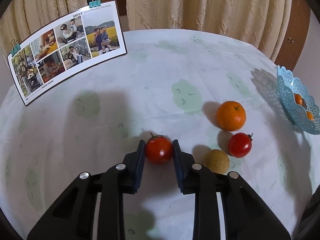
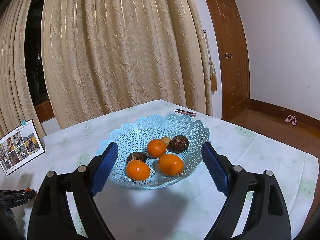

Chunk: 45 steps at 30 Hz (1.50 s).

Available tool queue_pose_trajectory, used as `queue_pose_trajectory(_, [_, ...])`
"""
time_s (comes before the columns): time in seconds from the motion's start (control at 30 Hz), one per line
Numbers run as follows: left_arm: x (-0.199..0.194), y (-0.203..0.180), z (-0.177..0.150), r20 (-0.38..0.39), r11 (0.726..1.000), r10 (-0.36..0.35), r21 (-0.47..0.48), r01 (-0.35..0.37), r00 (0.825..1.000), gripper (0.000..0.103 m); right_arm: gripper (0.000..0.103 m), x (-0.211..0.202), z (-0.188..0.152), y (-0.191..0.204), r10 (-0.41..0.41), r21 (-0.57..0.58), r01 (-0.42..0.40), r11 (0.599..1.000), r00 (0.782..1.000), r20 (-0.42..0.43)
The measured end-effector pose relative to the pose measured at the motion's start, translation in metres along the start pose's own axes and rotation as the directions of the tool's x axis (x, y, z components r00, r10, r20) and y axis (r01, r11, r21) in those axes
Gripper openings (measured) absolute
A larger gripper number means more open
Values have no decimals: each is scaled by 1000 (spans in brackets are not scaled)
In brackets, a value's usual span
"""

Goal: Organize fruits
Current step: 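Close left tool on a red tomato and lift it, then close right tool on the last large orange while left tool holds the tomato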

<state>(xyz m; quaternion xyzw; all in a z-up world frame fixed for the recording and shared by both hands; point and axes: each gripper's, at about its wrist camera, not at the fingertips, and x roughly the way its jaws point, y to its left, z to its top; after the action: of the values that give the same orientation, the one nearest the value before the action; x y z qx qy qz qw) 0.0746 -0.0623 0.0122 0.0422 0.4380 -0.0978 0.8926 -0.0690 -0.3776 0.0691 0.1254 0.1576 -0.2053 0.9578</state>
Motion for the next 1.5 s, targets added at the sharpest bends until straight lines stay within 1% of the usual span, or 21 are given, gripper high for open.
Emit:
queue_pose_trajectory(0.13, [-13, 0, -3, 29, 1000, 5, 10, -6, 1000, 27, 87, 0, 0, 0, -2, -2, 2, 1000, 1000, 2])
queue_pose_trajectory(0.3, [-31, 13, -2, 68, 1000, 3, -25, -1, 998, 27, 87, -1, -1, 6, 1, -22, -1, 1000, 1000, 3])
queue_pose_trajectory(0.43, [-44, 23, -1, 94, 998, 4, -62, 2, 996, 27, 87, -2, -1, 18, 46, -27, -46, 999, 999, -21])
queue_pose_trajectory(0.53, [-53, 29, -2, 113, 997, 8, -79, 0, 994, 27, 87, -3, 0, 33, 109, -33, -111, 993, 993, -50])
queue_pose_trajectory(0.6, [-58, 32, -2, 124, 996, 10, -87, 1, 992, 27, 87, 1, 1, 46, 171, -38, -176, 984, 981, -94])
queue_pose_trajectory(0.67, [-62, 34, -3, 131, 996, 8, -91, 4, 991, 27, 87, 9, 1, 64, 242, -37, -251, 967, 958, -156])
queue_pose_trajectory(0.7, [-64, 35, -3, 135, 996, 9, -94, 4, 991, 27, 87, 14, -1, 76, 283, -38, -296, 955, 938, -199])
queue_pose_trajectory(0.8, [-68, 36, -4, 147, 995, 15, -99, 0, 989, 27, 87, 25, -7, 103, 345, -41, -370, 928, 895, -284])
queue_pose_trajectory(0.83, [-70, 37, -5, 151, 995, 17, -102, -2, 988, 27, 87, 30, -10, 116, 365, -41, -398, 916, 873, -323])
queue_pose_trajectory(0.9, [-72, 39, -5, 155, 994, 19, -107, -3, 988, 27, 87, 40, -17, 137, 386, -49, -436, 899, 840, -381])
queue_pose_trajectory(1.0, [-73, 40, -5, 157, 994, 25, -113, -8, 987, 27, 87, 51, -25, 163, 388, -78, -463, 883, 813, -433])
queue_pose_trajectory(1.03, [-73, 40, -5, 158, 993, 28, -114, -10, 987, 27, 87, 55, -29, 174, 393, -88, -480, 873, 798, -458])
queue_pose_trajectory(1.17, [-74, 41, -5, 160, 993, 26, -117, -7, 987, 27, 87, 70, -40, 202, 390, -118, -513, 851, 765, -513])
queue_pose_trajectory(1.27, [-75, 43, -5, 160, 992, 26, -123, -6, 987, 27, 87, 80, -47, 216, 364, -157, -520, 840, 753, -548])
queue_pose_trajectory(1.3, [-75, 43, -5, 159, 992, 26, -126, -6, 987, 27, 85, 82, -50, 221, 355, -168, -520, 838, 752, -556])
queue_pose_trajectory(1.43, [-72, 44, -5, 148, 991, 27, -132, -7, 989, 27, 73, 93, -60, 230, 333, -179, -522, 834, 734, -592])
queue_pose_trajectory(1.47, [-72, 44, -5, 147, 991, 27, -132, -8, 989, 27, 71, 94, -62, 231, 326, -184, -521, 834, 734, -596])
queue_pose_trajectory(1.5, [-71, 44, -5, 146, 991, 27, -132, -8, 989, 27, 66, 96, -64, 231, 320, -189, -519, 833, 732, -601])
